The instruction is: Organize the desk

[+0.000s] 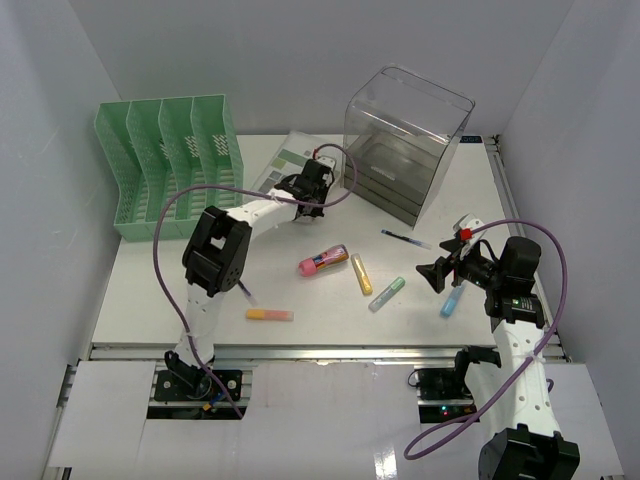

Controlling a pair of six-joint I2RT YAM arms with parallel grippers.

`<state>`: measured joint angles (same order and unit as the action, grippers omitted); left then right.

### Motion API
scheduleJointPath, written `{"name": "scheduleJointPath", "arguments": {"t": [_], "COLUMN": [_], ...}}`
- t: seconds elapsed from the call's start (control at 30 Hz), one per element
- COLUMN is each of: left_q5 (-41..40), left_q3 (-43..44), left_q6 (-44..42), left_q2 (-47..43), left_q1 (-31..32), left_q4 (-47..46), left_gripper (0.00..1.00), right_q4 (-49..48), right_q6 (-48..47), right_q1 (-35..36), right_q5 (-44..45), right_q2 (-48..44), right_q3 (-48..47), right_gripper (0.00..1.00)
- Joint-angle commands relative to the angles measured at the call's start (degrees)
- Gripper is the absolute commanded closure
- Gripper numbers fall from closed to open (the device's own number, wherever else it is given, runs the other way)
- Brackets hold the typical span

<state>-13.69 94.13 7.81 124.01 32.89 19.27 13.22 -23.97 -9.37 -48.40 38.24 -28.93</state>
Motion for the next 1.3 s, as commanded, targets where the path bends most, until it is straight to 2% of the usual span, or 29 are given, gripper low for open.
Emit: {"name": "scheduleJointPath", "arguments": {"t": [0.0,0.23,0.57,0.77,0.93,1.07,1.13,1.27], "left_q5": [9.5,21.3,27.7,30.1,33.9,37.1,37.9,37.9], "left_q3": [0.5,0.1,-1.1,-2.3,-2.1,-5.1,-8.5,-15.8], "left_q6": [8.3,11.9,15.3,16.0,13.5,12.1,11.5,10.8], "left_q2": [-9.2,-13.3,-20.1,-24.0,-26.7,-30.2,-32.7,-37.6], "left_q1": [-6.9,-12.4,-15.8,-17.8,-17.9,-18.0,-18.0,-17.9], "left_q4": [2.5,2.4,2.4,1.7,1.7,1.1,0.2,-1.9], "left_gripper": [1.00,1.00,1.00,1.00,1.00,1.00,1.00,1.00], "right_q4": [-0.5,0.0,3.8,2.5,5.1,10.4,10.4,7.0], "right_q6": [0.5,0.2,-2.9,2.5,7.6,15.7,21.5,32.9], "right_q1": [-0.3,-0.4,-0.3,-0.2,1.9,11.2,18.3,27.4], "right_q5": [-2.0,-3.2,-10.8,-13.3,-9.8,-1.4,6.3,14.9], "right_q2": [-0.4,0.1,2.7,6.7,12.3,18.1,19.8,25.3], "right_q3": [-1.7,-1.6,-2.5,-3.5,-9.3,-20.8,-25.8,-33.2], "right_gripper": [0.10,0.10,0.10,0.08,0.06,0.05,0.06,0.08]}}
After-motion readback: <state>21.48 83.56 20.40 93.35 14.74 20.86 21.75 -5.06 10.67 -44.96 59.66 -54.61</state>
